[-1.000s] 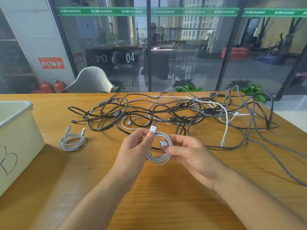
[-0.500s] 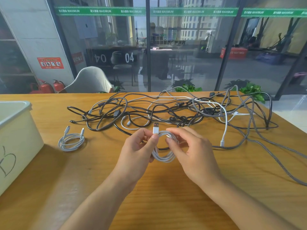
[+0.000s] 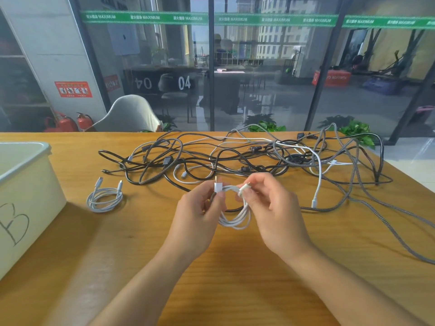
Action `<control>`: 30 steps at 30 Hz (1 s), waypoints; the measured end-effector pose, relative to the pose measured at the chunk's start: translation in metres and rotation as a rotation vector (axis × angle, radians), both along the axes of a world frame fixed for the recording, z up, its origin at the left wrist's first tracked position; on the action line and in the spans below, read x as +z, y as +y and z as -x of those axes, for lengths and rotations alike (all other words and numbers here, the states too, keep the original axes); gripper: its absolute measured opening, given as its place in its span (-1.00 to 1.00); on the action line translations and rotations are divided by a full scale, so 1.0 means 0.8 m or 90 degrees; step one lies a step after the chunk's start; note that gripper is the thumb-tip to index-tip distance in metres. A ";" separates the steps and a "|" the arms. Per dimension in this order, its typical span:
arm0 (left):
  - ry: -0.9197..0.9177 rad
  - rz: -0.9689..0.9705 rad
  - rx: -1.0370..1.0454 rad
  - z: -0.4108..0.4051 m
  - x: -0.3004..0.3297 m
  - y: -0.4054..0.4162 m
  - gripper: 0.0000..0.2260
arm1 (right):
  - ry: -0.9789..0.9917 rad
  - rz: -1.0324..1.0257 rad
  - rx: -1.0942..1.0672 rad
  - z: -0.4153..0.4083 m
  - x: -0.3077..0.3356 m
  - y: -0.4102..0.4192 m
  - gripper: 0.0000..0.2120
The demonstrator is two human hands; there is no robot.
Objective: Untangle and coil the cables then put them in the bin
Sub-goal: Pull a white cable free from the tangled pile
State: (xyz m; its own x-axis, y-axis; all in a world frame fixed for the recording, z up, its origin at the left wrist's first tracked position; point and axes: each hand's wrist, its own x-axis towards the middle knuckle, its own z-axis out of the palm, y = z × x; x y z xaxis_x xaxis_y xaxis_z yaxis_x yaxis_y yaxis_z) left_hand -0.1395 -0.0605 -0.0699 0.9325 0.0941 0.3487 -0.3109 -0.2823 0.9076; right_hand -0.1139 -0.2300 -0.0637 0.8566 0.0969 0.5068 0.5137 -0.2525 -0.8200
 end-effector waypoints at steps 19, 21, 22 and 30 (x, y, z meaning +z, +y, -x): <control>0.022 0.140 0.013 0.005 0.010 -0.001 -0.84 | 0.063 -0.046 0.089 -0.006 -0.007 -0.005 -0.93; -0.002 0.161 0.023 0.005 0.012 0.000 -0.85 | 0.047 -0.040 0.075 -0.007 -0.008 -0.004 -0.93; -0.017 0.170 0.023 0.005 0.014 0.001 -0.85 | 0.047 -0.041 0.067 -0.009 -0.008 -0.005 -0.92; 0.000 0.254 0.073 0.004 0.014 0.000 -0.83 | -0.019 -0.029 0.018 -0.004 -0.004 -0.006 -0.91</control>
